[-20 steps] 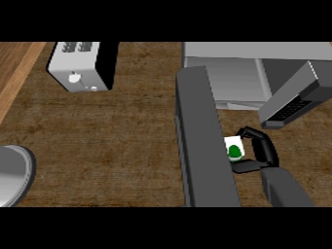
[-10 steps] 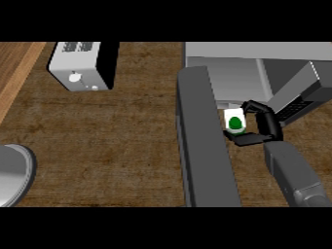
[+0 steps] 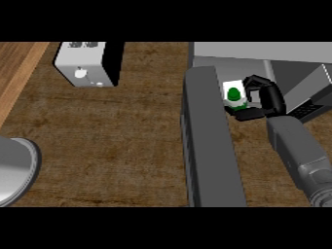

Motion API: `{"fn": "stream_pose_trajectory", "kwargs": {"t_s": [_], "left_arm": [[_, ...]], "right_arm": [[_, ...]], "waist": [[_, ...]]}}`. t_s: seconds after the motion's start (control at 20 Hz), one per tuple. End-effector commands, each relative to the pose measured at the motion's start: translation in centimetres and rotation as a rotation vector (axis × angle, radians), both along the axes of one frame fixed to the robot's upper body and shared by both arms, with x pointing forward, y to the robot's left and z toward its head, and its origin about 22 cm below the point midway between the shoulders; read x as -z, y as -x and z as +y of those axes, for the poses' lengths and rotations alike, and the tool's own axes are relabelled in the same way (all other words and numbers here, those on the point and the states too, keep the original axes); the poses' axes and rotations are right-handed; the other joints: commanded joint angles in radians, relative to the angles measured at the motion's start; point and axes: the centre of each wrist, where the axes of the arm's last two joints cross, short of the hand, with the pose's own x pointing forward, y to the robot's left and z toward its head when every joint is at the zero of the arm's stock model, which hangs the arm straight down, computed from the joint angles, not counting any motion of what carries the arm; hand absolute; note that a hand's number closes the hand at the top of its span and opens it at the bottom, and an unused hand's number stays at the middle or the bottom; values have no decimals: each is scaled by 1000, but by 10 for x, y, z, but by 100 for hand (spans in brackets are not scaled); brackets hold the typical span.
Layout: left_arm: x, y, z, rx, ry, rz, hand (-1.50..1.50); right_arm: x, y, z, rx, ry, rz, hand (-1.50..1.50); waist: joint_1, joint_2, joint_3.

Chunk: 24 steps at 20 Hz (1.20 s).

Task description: Pick up the milk, place it into the microwave and close the microwave

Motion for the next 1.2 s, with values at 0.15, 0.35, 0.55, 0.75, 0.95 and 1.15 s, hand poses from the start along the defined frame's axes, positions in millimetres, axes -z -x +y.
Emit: {"fn": "stream_pose_trajectory", "kwargs": {"t_s": [0.15, 0.35, 0.55, 0.75, 0.95, 1.15], "left_arm": [[-6, -13, 4, 32, 29, -67, -150], [-7, -22, 1, 44, 28, -100, -150], [-13, -22, -1, 87, 18, -105, -150], [-7, -29, 2, 86, 26, -105, -150], [-11, -27, 0, 98, 14, -99, -150], [-15, -35, 4, 103, 5, -115, -150]], "right_arm": [[-32, -21, 1, 25, 73, -22, 150], [-52, -33, 0, 144, 210, -55, 150], [-52, -33, -1, 224, 214, -66, 150], [-65, -35, -20, 262, 243, -46, 150], [-68, -35, -30, 299, 283, -65, 150], [-81, -40, -33, 312, 278, -75, 150]], "waist": [[22, 14, 1], [41, 25, 1], [69, 40, 4], [75, 49, 3], [99, 55, 6], [97, 65, 6]]}}
